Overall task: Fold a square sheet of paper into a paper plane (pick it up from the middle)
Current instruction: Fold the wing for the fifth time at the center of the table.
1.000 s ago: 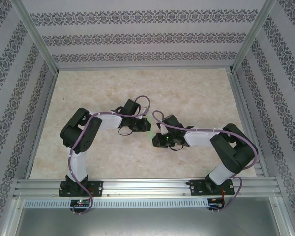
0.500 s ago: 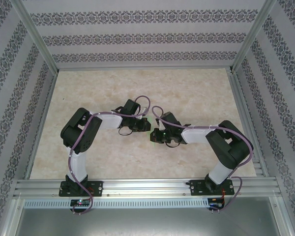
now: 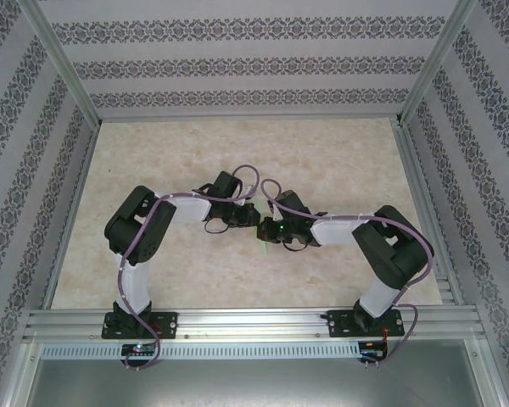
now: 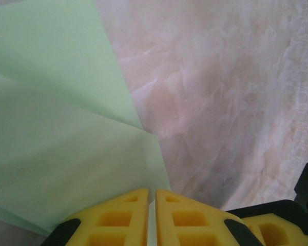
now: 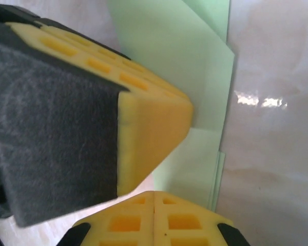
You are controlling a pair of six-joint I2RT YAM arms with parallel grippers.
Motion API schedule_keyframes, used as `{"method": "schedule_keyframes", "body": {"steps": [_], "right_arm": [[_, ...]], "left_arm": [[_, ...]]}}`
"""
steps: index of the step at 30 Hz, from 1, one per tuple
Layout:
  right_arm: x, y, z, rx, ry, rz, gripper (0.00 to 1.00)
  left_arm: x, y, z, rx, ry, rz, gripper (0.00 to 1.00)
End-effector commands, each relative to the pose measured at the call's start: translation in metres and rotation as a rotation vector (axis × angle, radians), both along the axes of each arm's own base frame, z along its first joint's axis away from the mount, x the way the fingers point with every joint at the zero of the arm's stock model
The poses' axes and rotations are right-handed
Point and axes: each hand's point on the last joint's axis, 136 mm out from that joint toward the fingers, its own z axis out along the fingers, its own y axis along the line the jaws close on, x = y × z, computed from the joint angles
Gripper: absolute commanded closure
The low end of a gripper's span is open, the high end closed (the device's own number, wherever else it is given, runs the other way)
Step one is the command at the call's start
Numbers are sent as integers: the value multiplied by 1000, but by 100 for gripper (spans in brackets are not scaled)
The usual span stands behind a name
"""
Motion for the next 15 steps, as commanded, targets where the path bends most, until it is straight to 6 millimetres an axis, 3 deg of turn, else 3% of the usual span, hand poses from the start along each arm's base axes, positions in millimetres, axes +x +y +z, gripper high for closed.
{"method": "schedule_keyframes", "body": {"steps": [1, 4, 11, 15], "right_arm": [[2, 4, -7, -2, 3, -8, 94], [-12, -6, -22, -40, 45, 3, 95], [-51, -34, -46, -126, 131, 61, 95], [-65, -42, -45, -136, 145, 94, 95]], "left_arm": [[8, 7, -13, 35, 10, 32, 87], [13, 5, -5, 29, -19, 19, 86], [25, -2, 40, -36, -131, -45, 80], [18, 2, 40, -34, -143, -60, 78]]}}
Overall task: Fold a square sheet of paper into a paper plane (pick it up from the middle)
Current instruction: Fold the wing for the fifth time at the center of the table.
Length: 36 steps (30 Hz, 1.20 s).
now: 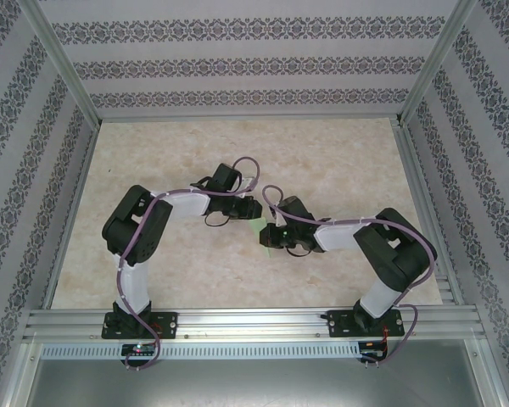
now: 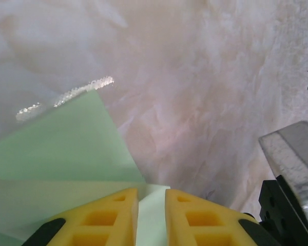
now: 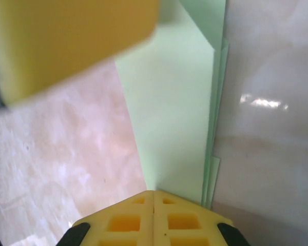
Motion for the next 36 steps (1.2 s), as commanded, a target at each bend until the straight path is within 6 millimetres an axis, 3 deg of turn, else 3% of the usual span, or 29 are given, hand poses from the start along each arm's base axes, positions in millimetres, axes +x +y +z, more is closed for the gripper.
{"method": "schedule_keyframes", "body": {"steps": [1, 9, 16, 27, 36], "right_arm": [[-48, -32, -36, -143, 151, 56, 94], [-49, -33, -34, -146, 155, 64, 94], [-48, -35, -38, -166, 164, 61, 94], [-51, -44, -47, -215, 184, 49, 94], [-52, -48, -53, -235, 191, 43, 94]], "left_arm": [[-2, 5, 15, -14, -55, -37, 78], [-17, 7, 2, -43, -19, -47, 78], [-14, 17, -11, 23, 0, 12, 78], [-2, 50, -33, 221, 12, 170, 80], [15, 90, -37, 390, -1, 336, 84]]}}
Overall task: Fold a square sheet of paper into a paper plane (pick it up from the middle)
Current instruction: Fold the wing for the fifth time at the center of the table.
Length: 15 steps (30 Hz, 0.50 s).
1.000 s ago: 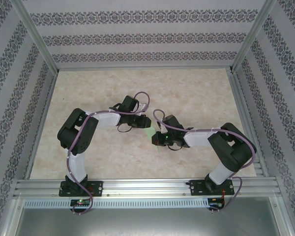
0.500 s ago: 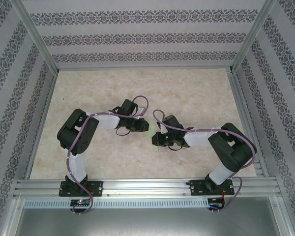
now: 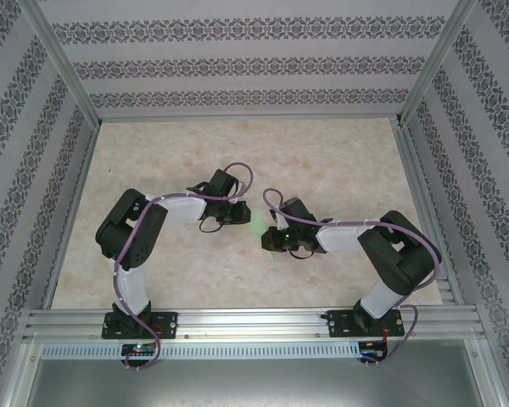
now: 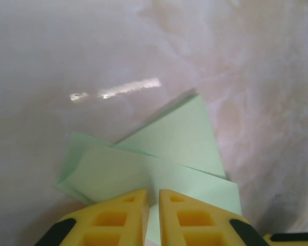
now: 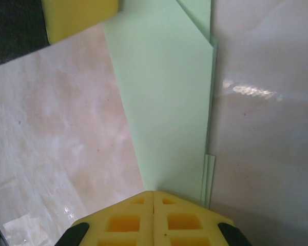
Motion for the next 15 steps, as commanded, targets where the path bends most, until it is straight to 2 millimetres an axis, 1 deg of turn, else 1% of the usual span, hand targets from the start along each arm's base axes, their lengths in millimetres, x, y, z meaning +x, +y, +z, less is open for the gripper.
{"method": "schedule_keyframes", "body": {"steps": [1, 4, 6, 10, 12, 15], "right_arm": [[-40, -42, -51, -210, 167, -7, 94], [-39, -41, -51, -205, 166, -6, 94], [-39, -41, -51, -203, 165, -5, 93], [-38, -39, -47, -193, 157, -8, 93], [-36, -37, -46, -183, 152, -7, 93], [-34, -32, -45, -169, 151, -5, 93]], "left_arm": [[19, 50, -10, 193, -25, 169, 84], [27, 54, 0, 175, -43, 184, 84], [29, 53, 13, 156, -56, 188, 84], [24, 48, 43, 53, -99, 216, 83], [19, 44, 53, -8, -124, 211, 83], [11, 33, 61, -113, -144, 179, 83]]}}
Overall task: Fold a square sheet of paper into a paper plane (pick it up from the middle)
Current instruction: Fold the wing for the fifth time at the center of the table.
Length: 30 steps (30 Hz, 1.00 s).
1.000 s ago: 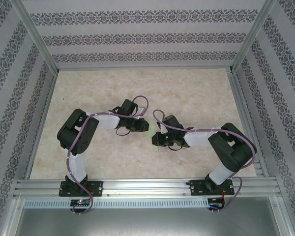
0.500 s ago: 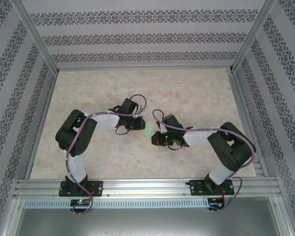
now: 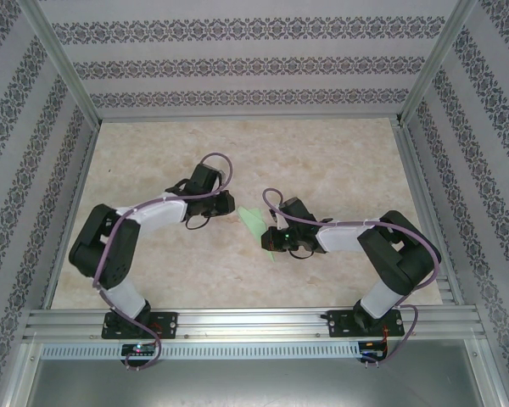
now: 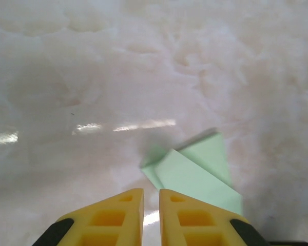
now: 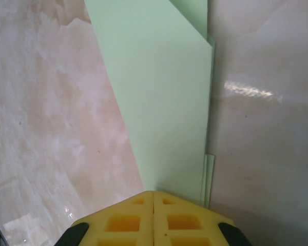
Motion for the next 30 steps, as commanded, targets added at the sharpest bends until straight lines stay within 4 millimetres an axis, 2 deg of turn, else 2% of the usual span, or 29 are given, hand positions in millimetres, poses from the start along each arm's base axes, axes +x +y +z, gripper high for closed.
{"method": "schedule_keyframes", "body": {"steps": [1, 7, 12, 16, 25, 30], "right_arm": [[-33, -32, -45, -169, 151, -6, 93], [-31, -28, -43, -157, 149, -5, 93], [-32, -29, -46, -159, 157, -12, 93], [-31, -29, -45, -160, 154, -18, 93], [-36, -33, -49, -181, 169, -14, 93], [-46, -42, -57, -219, 196, -5, 94]], "left_arm": [[-4, -17, 12, -145, -40, -30, 83], [-23, -56, 13, -344, -9, -147, 85], [-33, -82, 3, -364, 44, -206, 86], [-48, -96, -11, -345, 99, -225, 87], [-53, -87, -48, -235, 181, -157, 89], [-44, -66, -65, -133, 203, -59, 89]]}}
